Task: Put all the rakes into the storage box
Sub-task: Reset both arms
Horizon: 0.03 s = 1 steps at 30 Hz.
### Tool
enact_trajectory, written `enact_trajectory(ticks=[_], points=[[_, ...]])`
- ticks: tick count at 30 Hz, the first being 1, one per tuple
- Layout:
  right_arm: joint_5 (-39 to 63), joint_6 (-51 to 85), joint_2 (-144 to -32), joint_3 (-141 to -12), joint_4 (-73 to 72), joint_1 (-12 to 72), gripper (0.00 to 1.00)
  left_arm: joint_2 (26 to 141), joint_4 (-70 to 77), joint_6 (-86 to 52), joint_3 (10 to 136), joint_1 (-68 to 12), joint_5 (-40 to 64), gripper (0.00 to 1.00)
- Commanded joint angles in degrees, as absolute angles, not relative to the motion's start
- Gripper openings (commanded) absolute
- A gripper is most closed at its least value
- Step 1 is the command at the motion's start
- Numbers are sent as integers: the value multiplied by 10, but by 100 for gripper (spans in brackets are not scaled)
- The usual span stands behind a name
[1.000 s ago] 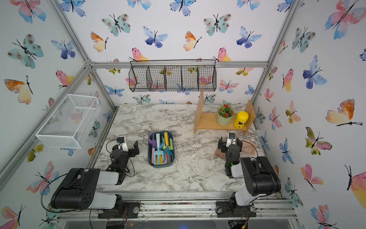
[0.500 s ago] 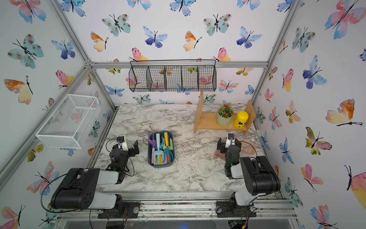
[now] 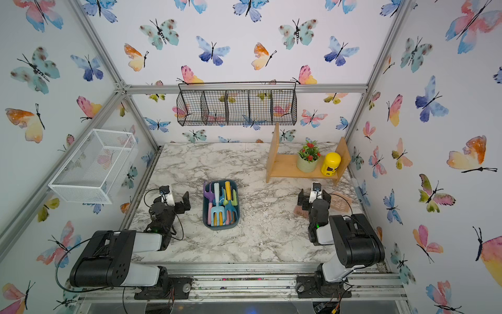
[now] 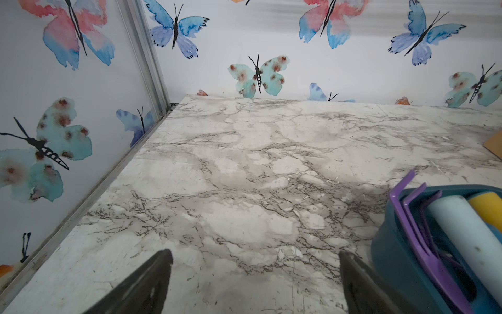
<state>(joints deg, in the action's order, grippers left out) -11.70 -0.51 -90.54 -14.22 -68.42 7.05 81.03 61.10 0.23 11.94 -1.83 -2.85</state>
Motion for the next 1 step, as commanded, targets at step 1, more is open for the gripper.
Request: enact_trajectory(ticks=[1], points=[[-105, 0, -903, -141, -693, 69, 99, 806, 607, -1, 124, -14, -7, 99]])
